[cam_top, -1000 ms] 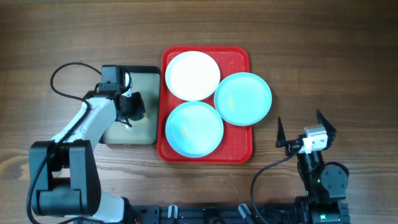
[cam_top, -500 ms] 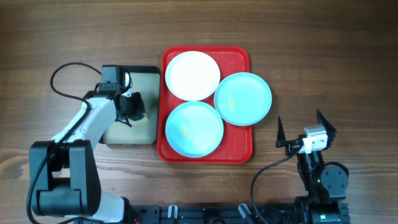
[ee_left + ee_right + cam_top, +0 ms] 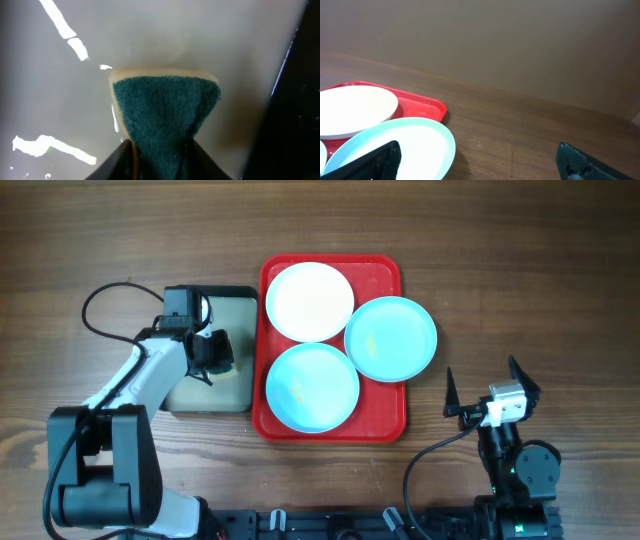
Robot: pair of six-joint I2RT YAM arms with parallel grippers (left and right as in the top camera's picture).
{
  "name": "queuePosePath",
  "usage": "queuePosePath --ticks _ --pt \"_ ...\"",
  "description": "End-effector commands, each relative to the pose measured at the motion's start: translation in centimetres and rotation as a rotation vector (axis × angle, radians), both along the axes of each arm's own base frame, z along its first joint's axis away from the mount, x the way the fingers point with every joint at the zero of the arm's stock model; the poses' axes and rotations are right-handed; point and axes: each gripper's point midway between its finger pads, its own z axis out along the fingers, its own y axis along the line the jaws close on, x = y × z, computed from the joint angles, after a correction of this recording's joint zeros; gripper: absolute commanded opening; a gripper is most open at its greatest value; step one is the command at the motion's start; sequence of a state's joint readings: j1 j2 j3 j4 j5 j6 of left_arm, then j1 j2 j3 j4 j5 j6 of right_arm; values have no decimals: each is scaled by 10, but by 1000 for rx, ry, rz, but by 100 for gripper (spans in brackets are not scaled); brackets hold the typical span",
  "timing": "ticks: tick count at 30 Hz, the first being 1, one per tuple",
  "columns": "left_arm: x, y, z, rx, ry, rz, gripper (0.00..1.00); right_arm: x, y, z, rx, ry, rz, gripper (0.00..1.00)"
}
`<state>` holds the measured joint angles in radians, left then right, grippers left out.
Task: Clean dirty plates on tray and stack at the side
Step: 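Grasp the green sponge with the left gripper in the water, then lift the sponge with the left gripper and hold it above the basin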
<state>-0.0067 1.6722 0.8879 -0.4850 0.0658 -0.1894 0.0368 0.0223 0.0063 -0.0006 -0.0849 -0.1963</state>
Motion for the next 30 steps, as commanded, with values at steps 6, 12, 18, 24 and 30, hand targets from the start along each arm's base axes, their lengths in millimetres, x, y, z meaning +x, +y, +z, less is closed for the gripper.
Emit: queuePosePath --ticks 6,12,18,24,30 --pt "-6 -2 -11 -3 9 -6 4 0 0 1 -11 -8 -5 100" --pt "-5 -2 -11 -4 5 -6 37 0 0 1 -11 -8 -4 100" --pt "-5 -2 -14 -4 -7 -6 30 0 0 1 -11 -8 -4 100" --pt "-7 -2 -16 -3 2 -6 4 0 0 1 -11 -8 -5 99" --pt "4 -1 19 -4 -69 -6 4 0 0 1 -11 -8 -4 100"
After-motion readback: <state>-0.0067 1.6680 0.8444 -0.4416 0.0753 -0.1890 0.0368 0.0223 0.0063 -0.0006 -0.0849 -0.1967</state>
